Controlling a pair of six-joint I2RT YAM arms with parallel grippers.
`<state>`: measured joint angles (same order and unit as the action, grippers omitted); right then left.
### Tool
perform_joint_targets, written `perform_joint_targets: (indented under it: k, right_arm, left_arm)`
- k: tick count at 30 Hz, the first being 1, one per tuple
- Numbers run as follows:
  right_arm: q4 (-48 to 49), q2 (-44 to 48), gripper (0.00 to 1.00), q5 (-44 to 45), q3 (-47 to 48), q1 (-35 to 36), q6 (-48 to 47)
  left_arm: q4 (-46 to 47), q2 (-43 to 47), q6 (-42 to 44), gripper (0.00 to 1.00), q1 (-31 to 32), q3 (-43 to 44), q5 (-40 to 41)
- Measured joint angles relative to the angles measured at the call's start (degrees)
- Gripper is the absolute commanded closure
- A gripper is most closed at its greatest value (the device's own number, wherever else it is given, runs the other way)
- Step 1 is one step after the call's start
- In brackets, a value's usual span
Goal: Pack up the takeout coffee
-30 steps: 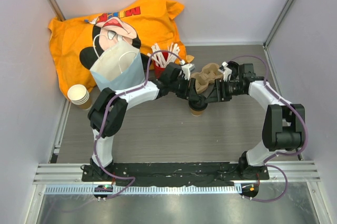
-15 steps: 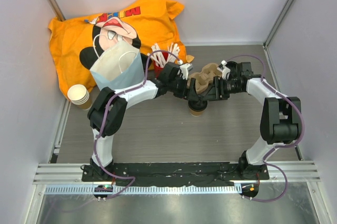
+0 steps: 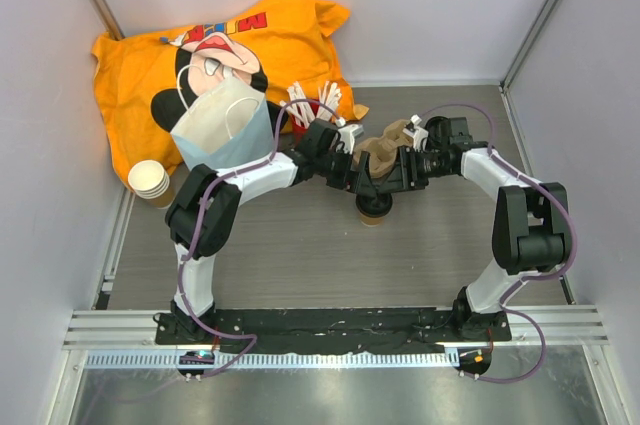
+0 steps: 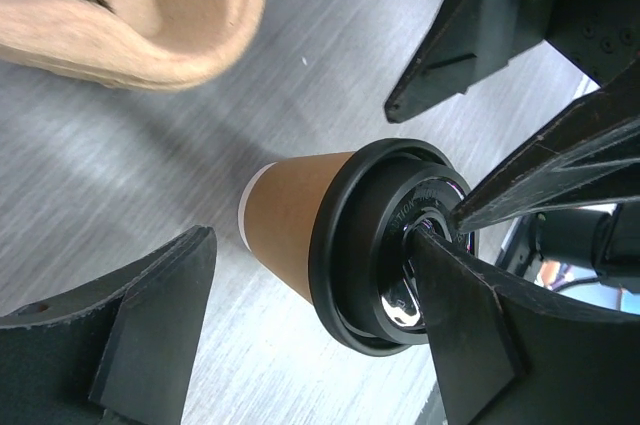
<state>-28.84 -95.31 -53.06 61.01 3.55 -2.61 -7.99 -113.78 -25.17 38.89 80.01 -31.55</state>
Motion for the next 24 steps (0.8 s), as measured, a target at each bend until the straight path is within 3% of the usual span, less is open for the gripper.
perform_joint_targets:
  k: [6,7,8,24]
  right_arm:
    - [0.15,0.0,0.37,0.07,-0.17,0.22,-0.02]
    - [0.15,0.0,0.37,0.11,-0.22,0.22,-0.02]
    - [0.15,0.0,0.37,0.22,-0.28,0.22,-0.02]
    - [-0.72,3.15,0.32,0.9,-1.88,0.24,-0.72]
  left_arm:
    - [-0.13,0.0,-0.2,0.12,-0.04,-0.33,-2.23]
    - [-0.22,0.0,-0.22,0.03,-0.15,-0.33,-2.43]
    - [-0.33,0.0,-0.22,0.0,-0.39,-0.35,-2.6]
    - [-0.39,1.79,-1.57,0.0,-4.96,-2.1,-4.94]
